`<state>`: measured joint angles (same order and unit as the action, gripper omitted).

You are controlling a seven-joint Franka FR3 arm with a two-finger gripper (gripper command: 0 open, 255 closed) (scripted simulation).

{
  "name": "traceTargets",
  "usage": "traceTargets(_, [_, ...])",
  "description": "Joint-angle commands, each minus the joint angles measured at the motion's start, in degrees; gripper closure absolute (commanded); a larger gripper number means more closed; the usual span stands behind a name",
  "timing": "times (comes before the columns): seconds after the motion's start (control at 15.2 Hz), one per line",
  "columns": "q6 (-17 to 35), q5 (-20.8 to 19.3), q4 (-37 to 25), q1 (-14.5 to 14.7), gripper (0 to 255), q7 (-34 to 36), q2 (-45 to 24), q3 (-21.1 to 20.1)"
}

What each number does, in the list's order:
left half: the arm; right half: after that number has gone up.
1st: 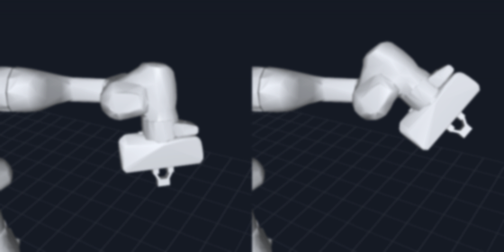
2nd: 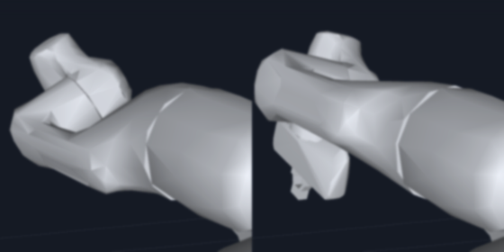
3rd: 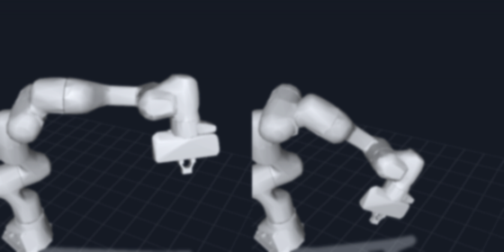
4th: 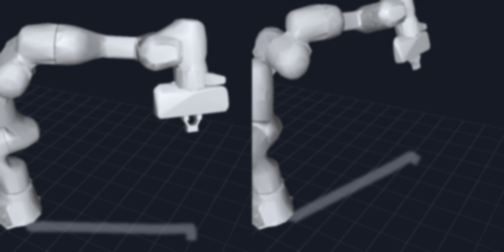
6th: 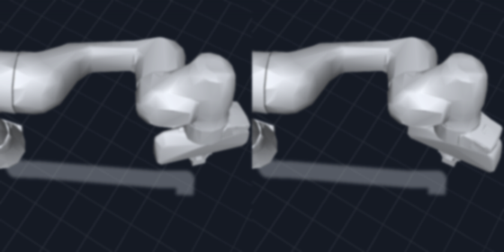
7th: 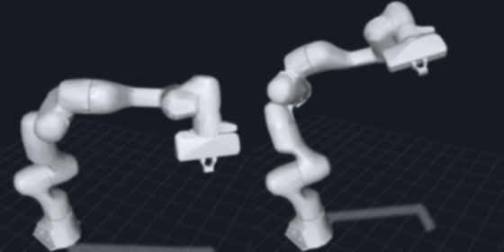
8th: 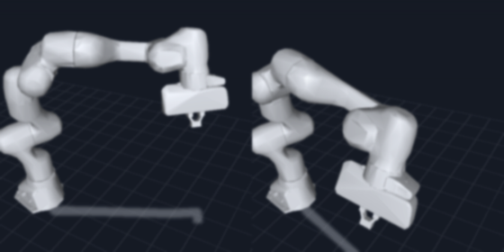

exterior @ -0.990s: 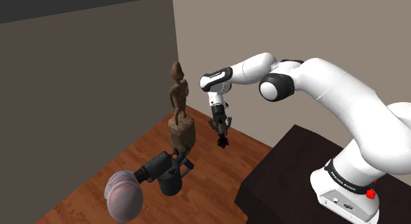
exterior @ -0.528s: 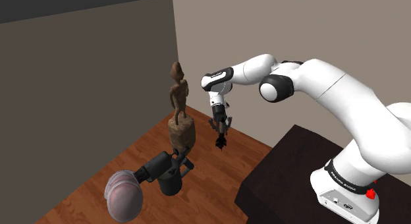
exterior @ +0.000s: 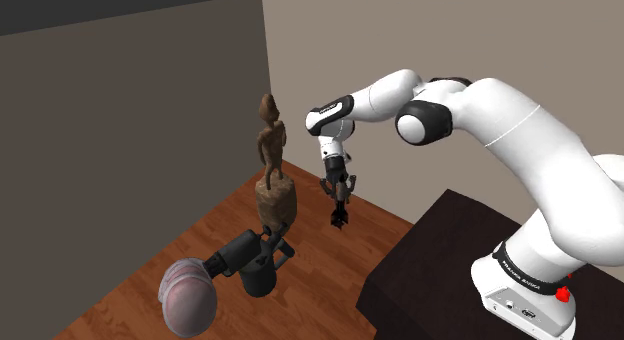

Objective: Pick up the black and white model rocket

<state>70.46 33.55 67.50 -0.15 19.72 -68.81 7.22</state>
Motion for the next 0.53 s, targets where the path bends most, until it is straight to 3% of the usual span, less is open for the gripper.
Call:
traceTargets(0.0, [0.61, 0.63, -0.5, -2.94, 255, 0.21, 1.41, 1.84])
traceTargets(0.46, [-1.03, 1.97, 2.09, -1.23, 255, -0.24, 4.88, 4.28])
